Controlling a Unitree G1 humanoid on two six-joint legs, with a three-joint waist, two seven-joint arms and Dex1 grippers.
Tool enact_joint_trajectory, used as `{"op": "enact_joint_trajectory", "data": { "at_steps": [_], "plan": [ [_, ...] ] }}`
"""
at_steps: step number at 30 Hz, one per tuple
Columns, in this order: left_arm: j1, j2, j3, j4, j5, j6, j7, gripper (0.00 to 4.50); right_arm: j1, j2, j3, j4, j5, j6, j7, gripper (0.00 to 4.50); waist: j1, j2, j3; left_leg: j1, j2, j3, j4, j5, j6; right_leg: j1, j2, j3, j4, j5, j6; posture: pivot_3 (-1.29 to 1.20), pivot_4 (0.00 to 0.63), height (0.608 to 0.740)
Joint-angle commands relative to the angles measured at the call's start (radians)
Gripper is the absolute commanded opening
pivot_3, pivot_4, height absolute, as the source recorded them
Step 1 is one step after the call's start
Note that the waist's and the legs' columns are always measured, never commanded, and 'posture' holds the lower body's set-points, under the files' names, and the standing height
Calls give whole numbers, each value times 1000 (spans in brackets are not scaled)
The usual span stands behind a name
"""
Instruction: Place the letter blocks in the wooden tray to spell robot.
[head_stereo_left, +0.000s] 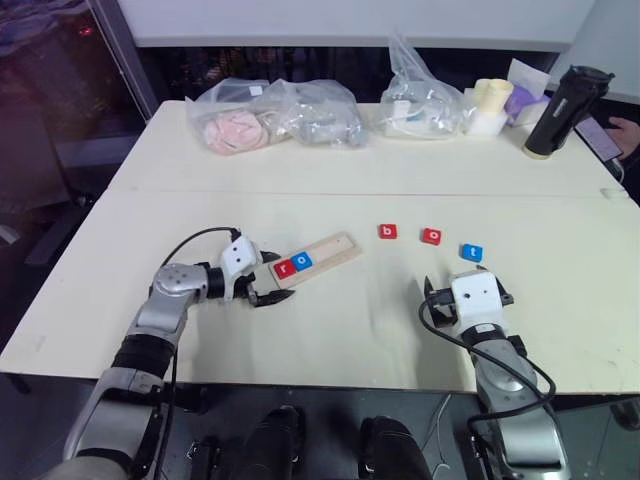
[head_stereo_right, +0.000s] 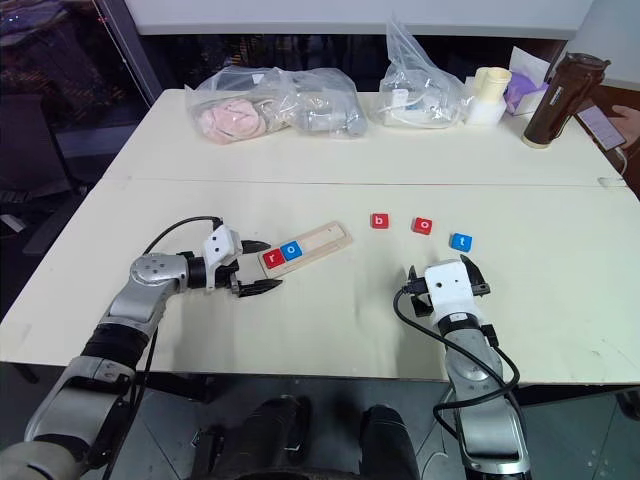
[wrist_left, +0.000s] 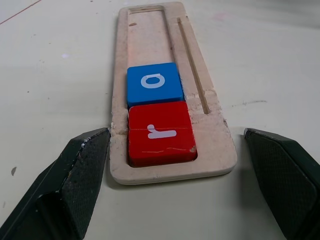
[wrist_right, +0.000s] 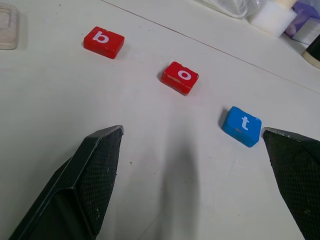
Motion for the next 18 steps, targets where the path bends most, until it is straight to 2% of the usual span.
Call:
{"op": "enact_joint_trajectory", "data": {
  "at_steps": [1,4,5,6,11,18],
  "plan": [
    [29,-12,-35,-1,38,25,30,4500,-11,5,1,-23,-8,-16,-6,4484,0,0,0,0,0,0,0,0,0,0,0,0,0,0,0,0,150,738],
    [25,-12,-37,9,37,35,32,3691,-15,2,3,-18,-6,-16,-2,4500,0,0,0,1,0,0,0,0,0,0,0,0,0,0,0,0,150,738],
    [22,-12,-38,16,38,37,32,3257,-15,1,3,-17,-6,-16,0,4500,0,0,0,1,0,0,0,0,0,0,0,0,0,0,0,0,150,738],
    [18,-11,-40,24,39,36,26,3177,-16,-2,3,-16,-6,-17,2,4500,0,0,0,1,0,0,1,0,0,0,0,0,0,0,0,0,150,738],
    [1,-15,-48,39,34,24,3,3177,-18,-12,-8,-14,-1,-18,12,4500,0,0,-1,2,0,0,1,-1,-2,1,-1,0,0,0,0,0,150,738],
    [34,-52,-132,-153,-13,74,-126,3177,-41,-59,-82,-2,15,-16,32,4500,-1,0,-1,0,-1,0,1,0,0,1,-2,0,-1,0,0,0,150,738]
  ]
}}
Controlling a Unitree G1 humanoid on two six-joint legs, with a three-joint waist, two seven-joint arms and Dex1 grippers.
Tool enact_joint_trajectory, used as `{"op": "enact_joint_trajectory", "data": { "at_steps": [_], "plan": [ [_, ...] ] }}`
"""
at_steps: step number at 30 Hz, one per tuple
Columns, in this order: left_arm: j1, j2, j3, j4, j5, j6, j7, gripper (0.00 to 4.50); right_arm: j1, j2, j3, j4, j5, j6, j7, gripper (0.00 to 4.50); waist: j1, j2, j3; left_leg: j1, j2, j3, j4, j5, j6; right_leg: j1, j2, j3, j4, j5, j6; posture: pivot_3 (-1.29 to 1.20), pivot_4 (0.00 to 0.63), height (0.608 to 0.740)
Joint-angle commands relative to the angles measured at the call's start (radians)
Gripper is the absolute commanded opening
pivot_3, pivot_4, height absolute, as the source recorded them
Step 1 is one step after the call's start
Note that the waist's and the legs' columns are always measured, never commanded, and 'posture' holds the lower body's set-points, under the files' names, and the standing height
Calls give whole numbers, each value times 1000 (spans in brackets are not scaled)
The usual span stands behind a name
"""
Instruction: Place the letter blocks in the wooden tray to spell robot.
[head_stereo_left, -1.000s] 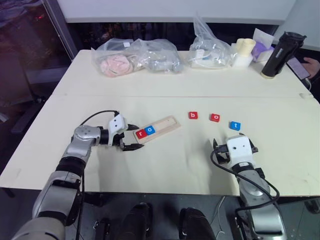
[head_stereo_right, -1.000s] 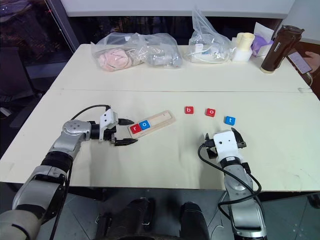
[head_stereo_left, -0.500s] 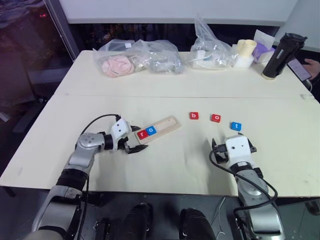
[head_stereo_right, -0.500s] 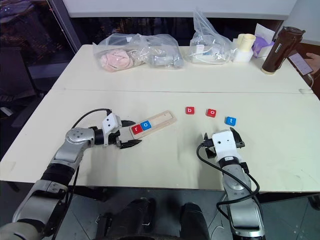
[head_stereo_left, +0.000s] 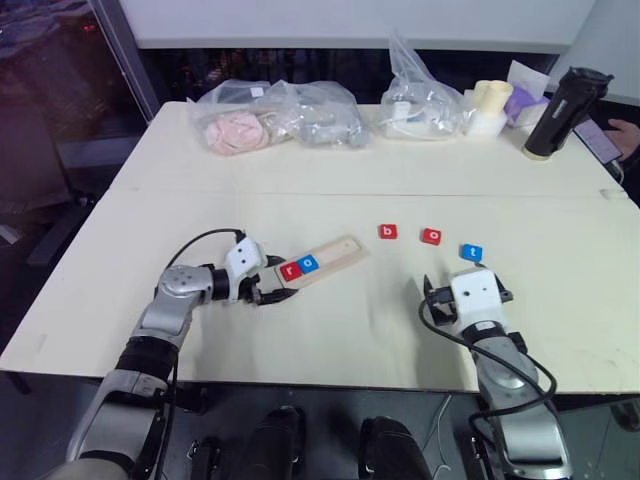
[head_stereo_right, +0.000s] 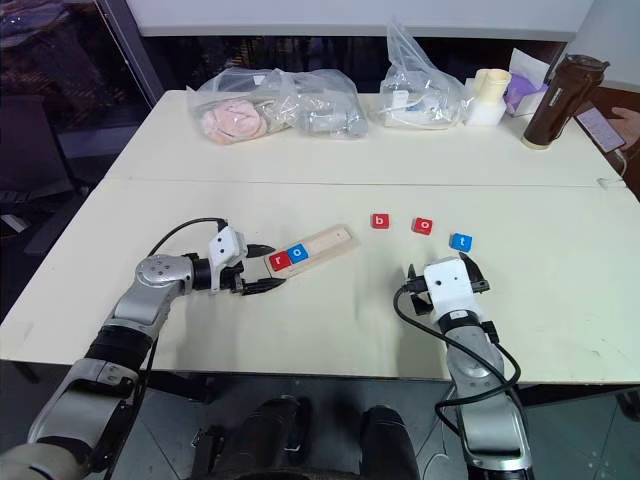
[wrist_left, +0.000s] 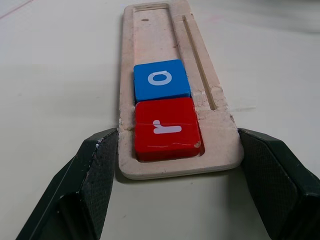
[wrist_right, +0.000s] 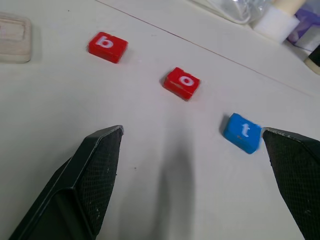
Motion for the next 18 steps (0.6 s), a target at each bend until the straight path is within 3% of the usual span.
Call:
{"op": "enact_joint_trajectory", "data": {
  "at_steps": [1,18],
  "plan": [
    [23,-27,-87,-83,-7,32,-72,3177,-19,-22,-45,-9,12,-15,9,4500,0,0,0,0,0,0,0,0,0,0,0,0,0,0,0,0,150,738],
    [114,-4,-189,-288,1,72,-116,3177,46,-18,-54,-79,0,18,28,4500,-3,0,0,-1,1,0,-2,0,1,0,0,1,2,-1,0,0,150,738]
  ]
}}
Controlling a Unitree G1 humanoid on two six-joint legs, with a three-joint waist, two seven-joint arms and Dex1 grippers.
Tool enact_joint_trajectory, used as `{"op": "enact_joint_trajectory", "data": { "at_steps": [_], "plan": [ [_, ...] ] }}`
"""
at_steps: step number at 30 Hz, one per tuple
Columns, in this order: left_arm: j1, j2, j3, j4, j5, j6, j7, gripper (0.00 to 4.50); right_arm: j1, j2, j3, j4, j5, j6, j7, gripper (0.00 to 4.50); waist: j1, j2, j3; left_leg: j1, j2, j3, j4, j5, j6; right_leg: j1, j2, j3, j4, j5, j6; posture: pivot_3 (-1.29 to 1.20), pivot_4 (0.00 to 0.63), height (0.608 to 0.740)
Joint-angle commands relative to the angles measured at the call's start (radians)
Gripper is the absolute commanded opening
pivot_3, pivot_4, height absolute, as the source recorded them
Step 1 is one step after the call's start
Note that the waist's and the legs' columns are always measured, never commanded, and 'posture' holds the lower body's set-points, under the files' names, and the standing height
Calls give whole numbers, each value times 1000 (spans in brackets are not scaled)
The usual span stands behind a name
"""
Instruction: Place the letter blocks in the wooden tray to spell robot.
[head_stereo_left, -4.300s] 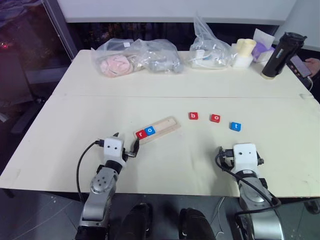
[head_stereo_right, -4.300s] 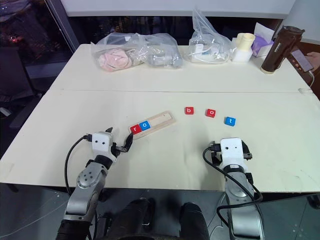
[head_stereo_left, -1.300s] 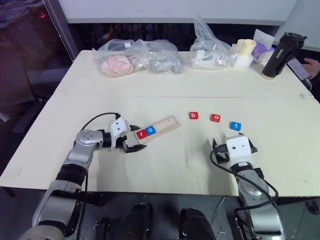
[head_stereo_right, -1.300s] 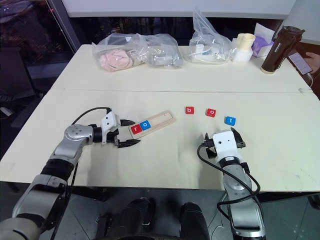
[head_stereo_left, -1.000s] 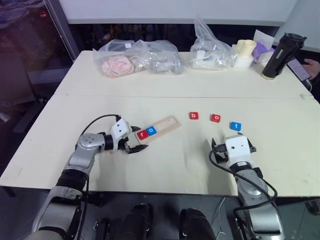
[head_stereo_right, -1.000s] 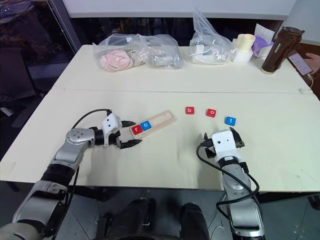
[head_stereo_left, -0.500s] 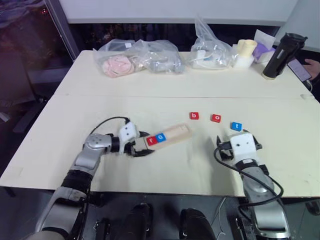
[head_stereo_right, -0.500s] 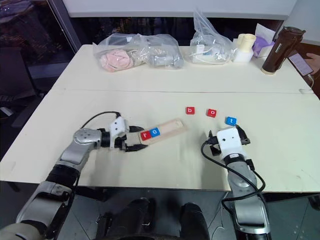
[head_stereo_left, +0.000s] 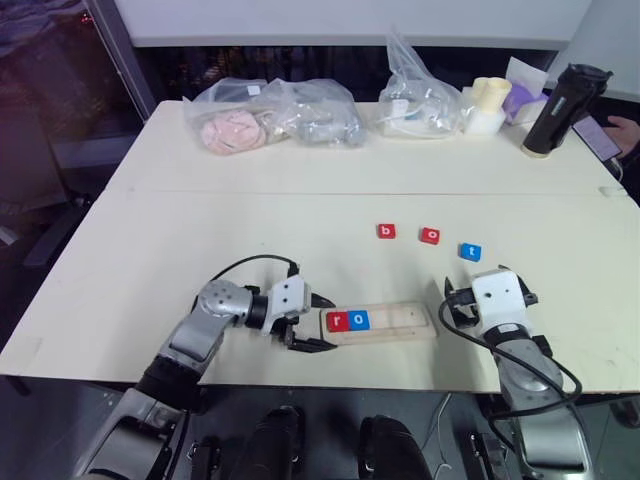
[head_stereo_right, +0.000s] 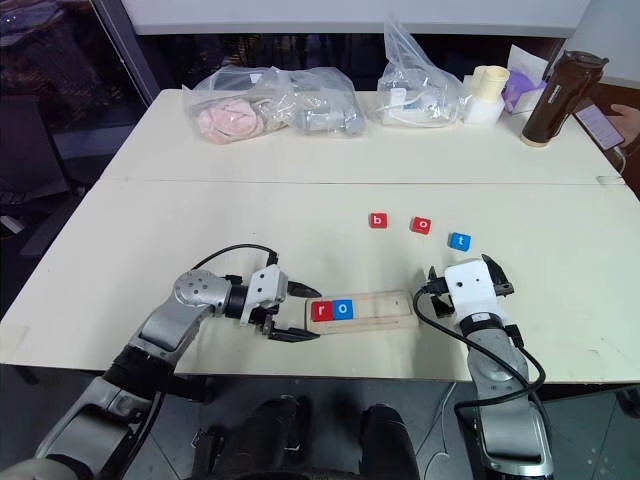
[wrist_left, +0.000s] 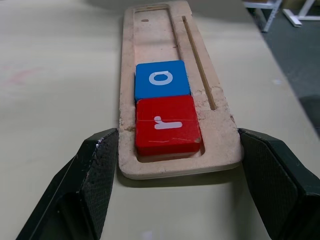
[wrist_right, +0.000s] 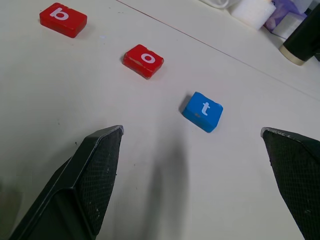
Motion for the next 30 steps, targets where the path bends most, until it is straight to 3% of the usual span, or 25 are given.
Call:
{"op": "enact_joint_trajectory", "data": {
  "at_steps": [1,8,18,30],
  "plan": [
    [15,14,-30,-20,9,-8,-13,3177,1,3,-4,-54,0,-2,1,4500,0,0,0,0,0,0,0,0,0,0,0,0,0,0,0,0,150,738],
    [-9,-3,-20,39,67,-98,74,3177,-25,2,4,-34,-1,-2,3,4500,1,0,0,0,0,0,0,0,0,0,0,0,0,0,0,0,150,738],
    [24,23,-41,21,27,-99,15,3177,-26,4,11,-32,-1,-3,3,4500,0,0,0,0,0,0,0,0,0,0,0,0,0,0,0,0,150,738],
    [21,32,-53,80,72,-182,48,3177,-19,9,27,-44,-7,6,1,4500,-1,0,0,0,0,0,0,0,0,0,0,0,0,0,0,0,150,738]
  ]
}}
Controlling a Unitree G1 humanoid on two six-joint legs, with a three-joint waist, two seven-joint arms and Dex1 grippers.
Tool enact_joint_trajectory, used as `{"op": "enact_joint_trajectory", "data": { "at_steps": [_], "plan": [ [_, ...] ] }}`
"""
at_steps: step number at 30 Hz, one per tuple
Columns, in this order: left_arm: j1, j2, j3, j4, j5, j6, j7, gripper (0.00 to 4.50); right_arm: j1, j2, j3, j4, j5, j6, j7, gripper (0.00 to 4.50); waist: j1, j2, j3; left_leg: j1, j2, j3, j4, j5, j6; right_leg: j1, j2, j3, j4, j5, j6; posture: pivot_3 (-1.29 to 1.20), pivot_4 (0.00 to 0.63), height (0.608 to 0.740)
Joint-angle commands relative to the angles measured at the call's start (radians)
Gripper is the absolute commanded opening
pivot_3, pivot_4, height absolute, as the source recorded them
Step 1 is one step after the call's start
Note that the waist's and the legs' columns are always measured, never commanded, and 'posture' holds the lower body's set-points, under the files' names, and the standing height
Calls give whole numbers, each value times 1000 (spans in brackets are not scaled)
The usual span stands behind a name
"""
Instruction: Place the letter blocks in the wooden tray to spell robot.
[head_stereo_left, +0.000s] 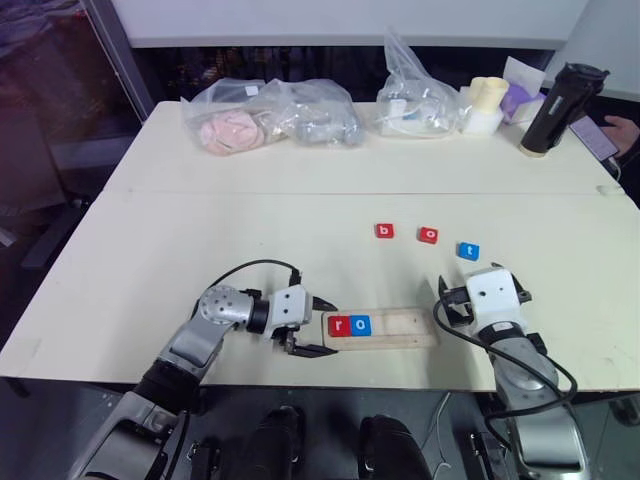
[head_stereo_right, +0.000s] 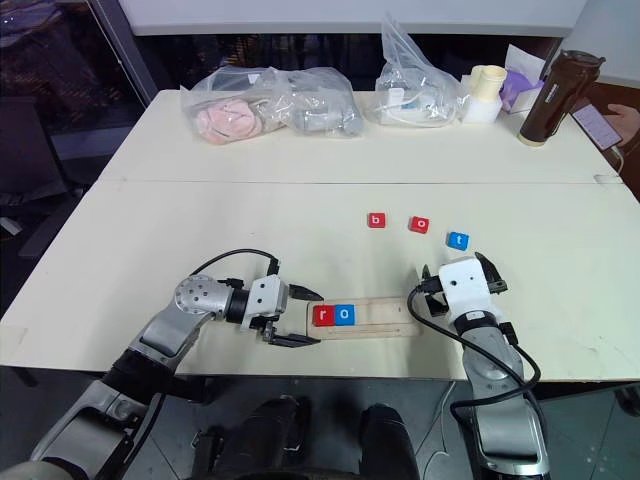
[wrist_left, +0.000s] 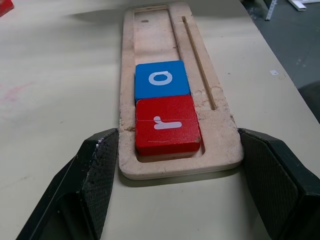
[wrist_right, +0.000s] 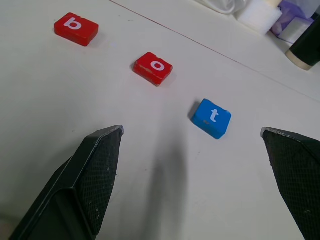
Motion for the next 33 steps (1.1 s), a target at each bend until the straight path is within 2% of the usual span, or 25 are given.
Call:
{"op": "enact_joint_trajectory", "data": {
  "at_steps": [1,2,3,12,19,23,26,33],
  "plan": [
    [21,19,-25,37,52,-32,10,3677,-2,4,1,-37,-5,-1,-4,4500,0,0,0,0,0,0,0,0,0,0,0,0,0,0,0,0,150,738],
    [21,20,-26,40,58,-42,18,4210,-3,4,0,-36,-5,-1,-5,4500,1,0,0,0,0,0,0,0,0,0,0,0,0,0,0,0,150,738],
    [20,23,-27,43,65,-53,25,4473,-6,4,0,-33,-5,-1,-5,4500,1,0,0,0,0,0,0,0,0,0,0,0,0,0,0,0,150,738],
    [40,73,-3,21,60,-43,50,4473,-22,-1,1,-18,-3,-6,-3,4500,-4,0,0,1,1,0,0,0,0,0,0,0,0,0,0,0,150,738],
    [138,219,115,-75,-93,12,-28,4473,-48,-20,-10,4,6,-12,14,4500,-48,0,0,1,1,-1,-5,0,0,-3,1,1,0,-1,-3,0,150,738],
    [186,275,180,-98,-166,44,-55,4473,-83,-30,-6,21,13,-7,32,4500,-52,0,0,1,2,-1,-7,0,0,-4,2,0,2,-2,-4,0,150,738],
    [206,278,234,-153,-242,111,-40,4473,-131,-36,6,30,23,30,60,4500,-47,0,0,1,2,-1,-7,0,0,-4,2,0,2,-2,-4,0,150,738],
    [186,250,367,-282,-402,308,59,4473,-324,-44,56,55,95,268,166,4500,-45,-2,2,0,1,-1,-5,0,0,-4,0,0,1,-2,-5,0,150,738]
  ]
}}
